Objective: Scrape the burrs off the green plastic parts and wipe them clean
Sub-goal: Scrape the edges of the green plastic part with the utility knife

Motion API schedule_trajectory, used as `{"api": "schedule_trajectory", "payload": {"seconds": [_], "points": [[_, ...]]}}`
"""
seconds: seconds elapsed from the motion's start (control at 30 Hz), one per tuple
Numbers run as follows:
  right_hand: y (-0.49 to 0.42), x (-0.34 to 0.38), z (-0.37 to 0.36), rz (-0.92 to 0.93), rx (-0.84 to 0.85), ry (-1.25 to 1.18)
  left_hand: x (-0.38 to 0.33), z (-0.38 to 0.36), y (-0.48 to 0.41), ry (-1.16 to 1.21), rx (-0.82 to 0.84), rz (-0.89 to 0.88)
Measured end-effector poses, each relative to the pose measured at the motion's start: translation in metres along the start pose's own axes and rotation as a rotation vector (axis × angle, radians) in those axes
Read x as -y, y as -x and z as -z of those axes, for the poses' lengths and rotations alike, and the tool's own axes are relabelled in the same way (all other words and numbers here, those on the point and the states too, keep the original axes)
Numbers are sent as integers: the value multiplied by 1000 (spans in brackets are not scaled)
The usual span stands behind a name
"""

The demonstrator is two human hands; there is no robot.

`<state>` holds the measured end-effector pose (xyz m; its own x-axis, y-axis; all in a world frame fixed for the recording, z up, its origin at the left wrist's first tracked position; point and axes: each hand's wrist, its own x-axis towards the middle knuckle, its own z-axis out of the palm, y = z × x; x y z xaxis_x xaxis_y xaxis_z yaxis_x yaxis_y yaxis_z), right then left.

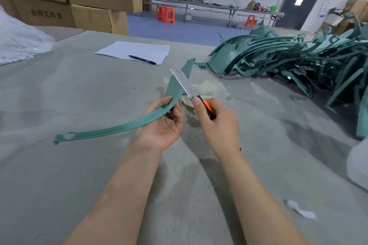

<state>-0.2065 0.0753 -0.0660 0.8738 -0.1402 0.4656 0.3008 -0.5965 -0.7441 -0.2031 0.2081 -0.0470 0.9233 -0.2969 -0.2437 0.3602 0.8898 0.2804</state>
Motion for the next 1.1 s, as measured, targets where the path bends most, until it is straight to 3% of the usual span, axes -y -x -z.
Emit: {"api": "schedule_trajectory", "payload": {"seconds": [0.23, 0.5, 0.6, 0.77, 1.1], "points": [[4, 0, -6, 69, 27, 19, -1, 1, -2, 40, -24, -30], [17, 10, -20, 241, 193, 73, -12, 7, -1, 105, 2, -65], [12, 10, -15, 159, 106, -5, -13, 5, -4, 30, -18, -113], [1, 2, -1, 21, -60, 19, -10, 3, -1, -27, 30, 19], [3, 1, -1, 41, -28, 31, -5, 2, 0, -24, 23, 43]]}}
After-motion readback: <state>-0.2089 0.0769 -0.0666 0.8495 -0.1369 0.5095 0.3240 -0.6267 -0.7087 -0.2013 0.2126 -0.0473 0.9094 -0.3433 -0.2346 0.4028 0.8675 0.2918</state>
